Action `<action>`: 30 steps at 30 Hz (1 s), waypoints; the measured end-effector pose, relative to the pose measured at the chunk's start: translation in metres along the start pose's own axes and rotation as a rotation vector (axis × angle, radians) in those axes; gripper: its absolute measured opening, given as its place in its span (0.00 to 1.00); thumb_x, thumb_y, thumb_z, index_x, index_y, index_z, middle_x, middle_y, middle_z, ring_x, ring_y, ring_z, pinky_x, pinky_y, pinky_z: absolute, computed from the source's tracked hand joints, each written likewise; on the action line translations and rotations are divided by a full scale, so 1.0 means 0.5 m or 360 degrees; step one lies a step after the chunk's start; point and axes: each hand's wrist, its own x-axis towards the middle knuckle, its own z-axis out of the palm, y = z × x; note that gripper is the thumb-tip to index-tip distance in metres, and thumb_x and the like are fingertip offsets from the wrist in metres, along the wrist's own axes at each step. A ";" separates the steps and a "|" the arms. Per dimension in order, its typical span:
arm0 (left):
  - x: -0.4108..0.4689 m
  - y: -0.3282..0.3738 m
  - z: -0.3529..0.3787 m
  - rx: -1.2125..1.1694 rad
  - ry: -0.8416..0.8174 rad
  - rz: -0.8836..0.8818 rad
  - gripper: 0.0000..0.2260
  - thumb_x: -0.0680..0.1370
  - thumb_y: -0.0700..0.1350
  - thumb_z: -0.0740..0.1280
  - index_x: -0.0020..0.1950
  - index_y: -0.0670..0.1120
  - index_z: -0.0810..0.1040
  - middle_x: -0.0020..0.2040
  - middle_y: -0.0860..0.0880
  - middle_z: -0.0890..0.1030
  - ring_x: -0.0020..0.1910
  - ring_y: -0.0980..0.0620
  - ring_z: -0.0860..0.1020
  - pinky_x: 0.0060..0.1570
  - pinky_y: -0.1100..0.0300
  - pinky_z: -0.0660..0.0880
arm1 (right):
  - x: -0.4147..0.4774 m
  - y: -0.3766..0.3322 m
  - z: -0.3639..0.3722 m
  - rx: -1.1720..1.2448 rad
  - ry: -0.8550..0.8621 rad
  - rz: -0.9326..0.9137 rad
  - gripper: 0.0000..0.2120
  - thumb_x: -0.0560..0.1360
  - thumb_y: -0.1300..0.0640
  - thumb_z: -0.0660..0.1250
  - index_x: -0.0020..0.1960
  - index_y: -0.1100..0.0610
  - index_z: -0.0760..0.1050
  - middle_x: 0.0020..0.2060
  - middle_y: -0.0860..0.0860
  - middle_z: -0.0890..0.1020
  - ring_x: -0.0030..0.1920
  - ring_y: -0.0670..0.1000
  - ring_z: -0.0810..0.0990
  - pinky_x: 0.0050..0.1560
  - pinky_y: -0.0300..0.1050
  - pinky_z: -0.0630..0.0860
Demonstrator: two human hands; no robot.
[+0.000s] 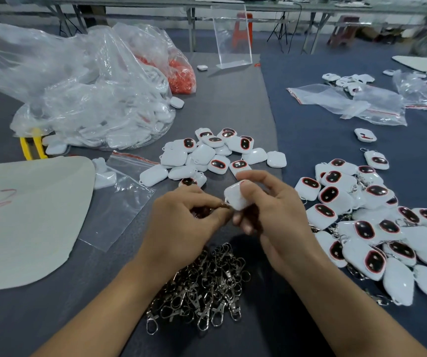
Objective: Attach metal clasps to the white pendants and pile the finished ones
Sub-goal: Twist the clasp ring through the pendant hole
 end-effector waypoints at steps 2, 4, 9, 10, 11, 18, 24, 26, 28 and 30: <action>0.000 0.001 0.003 -0.0307 -0.0095 -0.0117 0.05 0.71 0.45 0.78 0.42 0.56 0.88 0.36 0.55 0.81 0.35 0.61 0.77 0.36 0.71 0.69 | 0.001 -0.005 -0.005 0.0190 -0.0031 0.0195 0.06 0.81 0.66 0.64 0.52 0.60 0.79 0.30 0.56 0.81 0.23 0.52 0.74 0.18 0.38 0.66; -0.001 0.003 0.002 -0.0406 -0.0120 -0.0127 0.07 0.73 0.44 0.77 0.41 0.58 0.88 0.35 0.52 0.80 0.34 0.59 0.75 0.36 0.65 0.70 | -0.001 -0.002 -0.004 0.0237 -0.0066 0.0281 0.07 0.81 0.65 0.64 0.52 0.59 0.80 0.31 0.55 0.81 0.22 0.51 0.73 0.18 0.37 0.64; -0.006 0.002 0.005 0.0240 -0.0005 0.0184 0.05 0.71 0.48 0.74 0.36 0.51 0.87 0.31 0.53 0.75 0.38 0.54 0.73 0.38 0.62 0.68 | -0.008 0.007 0.002 -0.0050 -0.0009 -0.0044 0.09 0.80 0.65 0.67 0.48 0.53 0.81 0.31 0.53 0.81 0.23 0.50 0.73 0.21 0.39 0.66; -0.007 -0.001 0.004 0.0364 -0.0015 0.0276 0.07 0.71 0.47 0.73 0.33 0.48 0.85 0.31 0.53 0.74 0.38 0.54 0.71 0.39 0.60 0.68 | -0.014 0.012 0.002 -0.0275 -0.0002 -0.0253 0.09 0.79 0.65 0.69 0.47 0.51 0.81 0.32 0.51 0.81 0.25 0.49 0.74 0.23 0.40 0.70; -0.008 -0.005 0.002 0.0461 -0.0027 0.0365 0.08 0.70 0.46 0.73 0.32 0.46 0.83 0.31 0.53 0.73 0.38 0.53 0.70 0.39 0.57 0.68 | -0.021 0.017 0.004 -0.0562 -0.0003 -0.0475 0.10 0.77 0.64 0.71 0.48 0.48 0.82 0.33 0.49 0.82 0.27 0.48 0.76 0.26 0.41 0.74; -0.009 -0.009 -0.009 0.0672 0.0189 0.0585 0.05 0.73 0.45 0.72 0.37 0.47 0.84 0.34 0.52 0.76 0.40 0.50 0.71 0.45 0.58 0.70 | -0.015 0.012 0.013 -0.0390 -0.0010 -0.0271 0.08 0.79 0.61 0.68 0.49 0.49 0.82 0.32 0.51 0.81 0.26 0.50 0.75 0.23 0.38 0.67; -0.009 0.011 0.005 -0.0214 0.0101 -0.0111 0.08 0.69 0.44 0.80 0.39 0.57 0.87 0.36 0.56 0.79 0.38 0.57 0.77 0.37 0.69 0.69 | -0.008 -0.004 0.002 0.0227 -0.0069 0.0266 0.07 0.82 0.65 0.63 0.54 0.61 0.80 0.30 0.56 0.81 0.21 0.51 0.73 0.17 0.37 0.63; -0.008 0.009 0.002 -0.0071 0.0094 -0.0043 0.07 0.70 0.42 0.80 0.38 0.55 0.88 0.33 0.53 0.78 0.38 0.54 0.76 0.36 0.68 0.68 | -0.011 -0.002 0.005 0.0174 -0.0051 0.0225 0.06 0.81 0.65 0.64 0.53 0.60 0.80 0.30 0.57 0.80 0.22 0.51 0.73 0.18 0.37 0.64; -0.008 0.009 -0.004 0.0273 0.0049 0.0183 0.06 0.70 0.42 0.77 0.33 0.49 0.86 0.31 0.52 0.75 0.38 0.54 0.73 0.37 0.66 0.67 | -0.020 0.007 0.006 -0.0143 -0.0012 -0.0092 0.07 0.80 0.64 0.67 0.49 0.55 0.81 0.30 0.54 0.80 0.23 0.50 0.72 0.21 0.39 0.67; -0.012 0.004 -0.005 0.0496 0.0025 0.0382 0.07 0.70 0.41 0.74 0.31 0.44 0.83 0.30 0.52 0.73 0.37 0.53 0.71 0.38 0.63 0.66 | -0.029 0.018 0.009 -0.0602 0.0025 -0.0492 0.07 0.76 0.60 0.70 0.48 0.48 0.82 0.30 0.47 0.80 0.26 0.47 0.74 0.27 0.42 0.73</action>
